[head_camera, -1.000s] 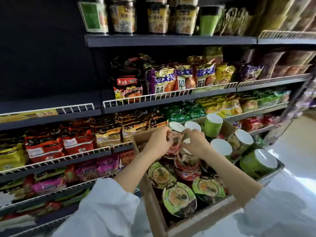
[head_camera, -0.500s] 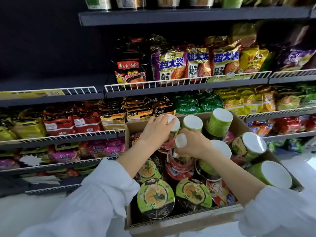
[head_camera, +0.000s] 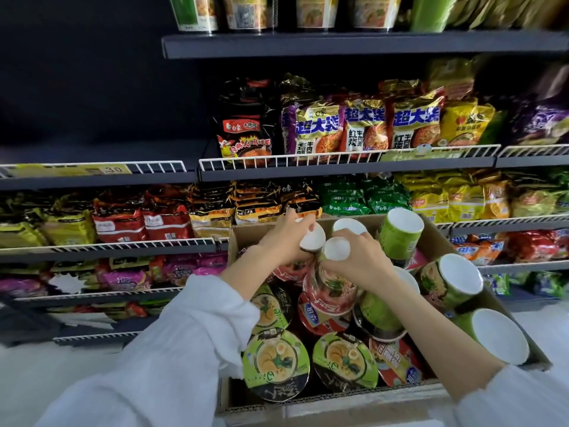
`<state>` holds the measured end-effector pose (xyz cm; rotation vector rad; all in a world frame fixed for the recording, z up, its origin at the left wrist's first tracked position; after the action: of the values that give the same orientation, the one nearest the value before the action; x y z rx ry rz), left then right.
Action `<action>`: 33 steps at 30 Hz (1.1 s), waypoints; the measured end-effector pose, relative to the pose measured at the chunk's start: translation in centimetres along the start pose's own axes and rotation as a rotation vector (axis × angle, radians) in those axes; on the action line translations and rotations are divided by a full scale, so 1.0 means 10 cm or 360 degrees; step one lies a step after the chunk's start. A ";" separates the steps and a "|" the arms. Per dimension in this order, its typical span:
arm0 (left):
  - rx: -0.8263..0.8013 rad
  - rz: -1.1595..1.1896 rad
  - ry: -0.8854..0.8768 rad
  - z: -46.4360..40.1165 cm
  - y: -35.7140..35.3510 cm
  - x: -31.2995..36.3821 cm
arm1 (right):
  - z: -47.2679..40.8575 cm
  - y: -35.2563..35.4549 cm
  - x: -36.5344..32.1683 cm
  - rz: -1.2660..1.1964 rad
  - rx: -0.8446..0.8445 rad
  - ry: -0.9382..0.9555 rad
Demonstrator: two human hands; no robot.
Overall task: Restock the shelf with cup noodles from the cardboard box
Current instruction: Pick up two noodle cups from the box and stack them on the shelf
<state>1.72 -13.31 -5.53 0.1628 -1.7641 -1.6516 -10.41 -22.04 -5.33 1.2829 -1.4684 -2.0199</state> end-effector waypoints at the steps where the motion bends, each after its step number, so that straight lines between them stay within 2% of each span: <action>1: 0.0099 0.0056 0.0029 0.08 0.08 -0.04 | 0.02 0.03 -0.04 -0.0031 0.0028 0.0010; 5: 0.0556 0.0048 0.0151 0.45 0.55 -0.21 | 0.04 0.19 -0.40 -0.0118 0.0188 0.0090; 8: 0.0816 -0.0031 0.0220 0.66 0.96 -0.39 | 0.03 0.22 -0.83 -0.0150 0.0262 0.0179; 11: 0.1029 -0.0018 0.0318 0.88 1.31 -0.73 | -0.05 0.16 -1.24 -0.0340 0.0303 0.0202; 16: 0.1398 0.0223 0.0583 1.26 1.84 -1.60 | -0.37 -0.15 -1.84 -0.0884 0.0207 -0.0103; 18: 0.1516 0.0372 0.0615 1.36 2.03 -1.95 | -0.54 -0.37 -2.18 -0.1288 0.0112 -0.0290; 20: 0.1594 0.0599 0.0608 1.42 2.19 -2.33 | -0.72 -0.62 -2.58 -0.1844 -0.0096 -0.0477; 23: 0.1643 0.0950 0.0690 1.42 2.43 -2.95 | -0.93 -0.86 -3.23 -0.2318 -0.0326 -0.0427; 27: 0.1671 0.1235 0.0863 1.37 2.76 -3.67 | -1.12 -1.09 -3.85 -0.2632 -0.0542 -0.0370; 30: 0.1606 0.1535 0.0975 1.22 2.93 -4.10 | -1.27 -1.22 -4.16 -0.2772 -0.0587 -0.0335; 33: 0.1601 0.2055 0.0961 1.00 3.03 -4.39 | -1.52 -1.32 -4.39 -0.2796 -0.0638 -0.0251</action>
<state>39.78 23.77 5.25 -0.0468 -1.4530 0.2340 28.64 5.34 2.61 2.5608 0.5921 -2.9555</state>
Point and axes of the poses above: each hand's wrist, its own z-axis away from the middle knuckle, its own y-axis out of the back of the hand, x = y × z, the point moved 5 cm from there along -z, towards the middle knuckle, and after that the axes turned 5 degrees about z, right-handed, at the moved point
